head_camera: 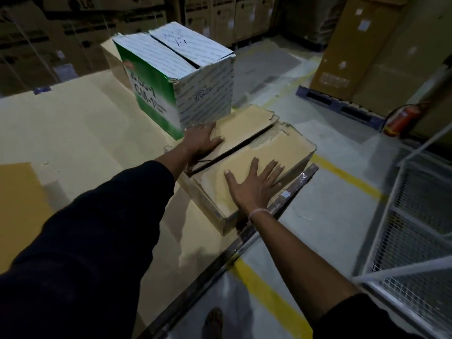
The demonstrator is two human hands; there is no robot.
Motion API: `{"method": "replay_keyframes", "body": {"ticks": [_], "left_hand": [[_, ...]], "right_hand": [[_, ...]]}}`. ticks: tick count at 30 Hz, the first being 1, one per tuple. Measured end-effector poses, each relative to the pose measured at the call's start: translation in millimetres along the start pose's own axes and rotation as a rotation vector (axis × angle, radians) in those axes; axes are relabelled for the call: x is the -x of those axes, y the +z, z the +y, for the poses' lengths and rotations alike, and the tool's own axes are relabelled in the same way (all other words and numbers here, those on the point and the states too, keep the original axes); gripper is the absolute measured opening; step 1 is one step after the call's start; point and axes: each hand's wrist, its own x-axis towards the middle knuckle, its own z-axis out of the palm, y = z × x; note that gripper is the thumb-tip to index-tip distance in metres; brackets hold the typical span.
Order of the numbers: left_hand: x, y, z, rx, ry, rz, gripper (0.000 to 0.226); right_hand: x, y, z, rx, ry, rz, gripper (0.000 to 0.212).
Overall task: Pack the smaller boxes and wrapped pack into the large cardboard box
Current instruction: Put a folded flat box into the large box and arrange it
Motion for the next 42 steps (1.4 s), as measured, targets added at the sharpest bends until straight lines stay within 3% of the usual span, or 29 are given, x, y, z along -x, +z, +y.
{"method": "replay_keyframes", "body": {"ticks": [14,22,28,31,37,42], "left_hand": [[2.2,8.1,12.6,-0.052,-0.143,-0.079,0.123],[68.6,35.2,45.8,-0.038,-0.349,0.033,0.127],[134.3,54.9,82.0,-0.018,-0.496,0.083,0.124],[165.8,60.1,97.1,0.015,-0.53,0.093,0.124],[228.6,62.6,138.1,0.111,-0.557,0.188,0.121],[276.3,50.9,166.9,0.062,-0.593,0.298,0.118]], "right_hand": [[-21.7,-12.2,16.5,0.068,-0.062,-0.024,0.107],[-28.4,-50.6,70.3,0.072,-0.149,-0.107,0.1],[-12.3,-83.7,95.3,-0.038,0.011,-0.188,0.101],[1.4,-93.7,108.1,-0.03,-0.002,-0.188,0.101],[30.6,-119.3,145.4,-0.045,-0.056,-0.237,0.122],[60.1,-147.0,163.1,-0.074,-0.153,-0.222,0.123]]}}
